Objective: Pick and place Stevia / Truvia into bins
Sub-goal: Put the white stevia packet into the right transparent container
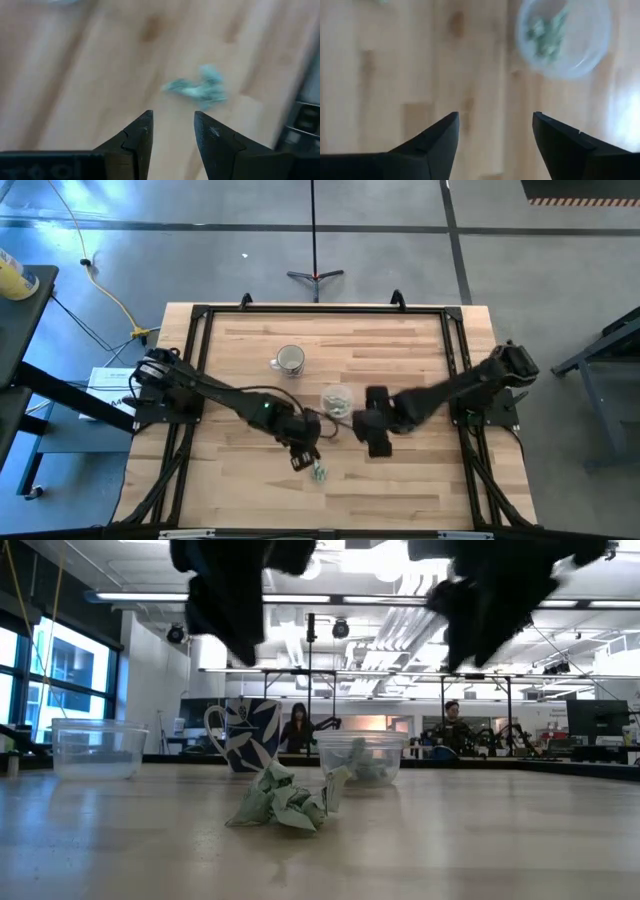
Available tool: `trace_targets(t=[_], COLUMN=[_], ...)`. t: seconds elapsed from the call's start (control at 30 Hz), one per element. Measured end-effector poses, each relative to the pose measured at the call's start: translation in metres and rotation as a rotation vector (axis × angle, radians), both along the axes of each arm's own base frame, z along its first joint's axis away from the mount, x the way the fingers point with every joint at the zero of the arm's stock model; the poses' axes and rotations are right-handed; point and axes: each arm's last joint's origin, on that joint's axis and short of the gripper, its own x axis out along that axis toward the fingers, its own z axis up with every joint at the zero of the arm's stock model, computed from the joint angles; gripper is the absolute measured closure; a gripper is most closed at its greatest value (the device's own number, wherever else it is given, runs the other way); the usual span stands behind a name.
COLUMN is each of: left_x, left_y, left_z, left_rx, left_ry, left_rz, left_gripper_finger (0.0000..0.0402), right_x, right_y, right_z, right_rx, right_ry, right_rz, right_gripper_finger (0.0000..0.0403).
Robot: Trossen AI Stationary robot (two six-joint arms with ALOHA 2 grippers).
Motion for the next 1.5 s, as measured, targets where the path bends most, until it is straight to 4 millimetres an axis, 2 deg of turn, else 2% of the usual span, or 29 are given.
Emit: trace_targets(t=[0.17,0.27,0.4,0.57,0.67,0.8,1.0,1.27,1.5], left_x=[0.002,0.004,0.005,0.008,0.011,0.018,0.026,0.030,0.034], left_y=[-0.023,-0.021,-0.022,-0.033,-0.034,-0.027,-0.011,-0.013,-0.014], left_z=[-0.009,-0.008,-0.015,-0.039,-0.054,-0.057,-0.056,-0.067,-0.083], left_rx=[0.161,0.287,0.367,0.343,0.406,0.508,0.444,0.423,0.431], left_ry=[-0.211,-0.264,-0.269,-0.241,-0.201,-0.194,-0.230,-0.246,-0.220], left_rz=[-0.363,-0.572,-0.779,-0.998,-1.031,-0.994,-0.979,-1.080,-1.124], left_gripper_finger=[0.0225,0.0225,0.0225,0.0225,0.0225,0.0225,0.0225,0.0225,0.0225], right_x=[-0.021,-0.031,-0.040,-0.042,-0.041,-0.043,-0.052,-0.068,-0.088], right_y=[0.049,0.069,0.083,0.088,0.087,0.088,0.092,0.107,0.114], right_z=[-0.001,-0.002,-0.002,-0.003,-0.003,-0.004,-0.005,-0.004,-0.004], right_rx=[-0.010,0.007,0.021,0.030,0.045,0.044,0.018,-0.068,-0.145], right_ry=[-0.052,-0.080,-0.111,-0.124,-0.129,-0.118,-0.071,-0.152,-0.168], right_rz=[-0.029,-0.049,-0.089,-0.121,-0.159,-0.157,-0.143,-0.116,-0.164], right_gripper_finger=[0.0163,0.0168,0.0174,0.0178,0.0177,0.0174,0.0178,0.0178,0.0179])
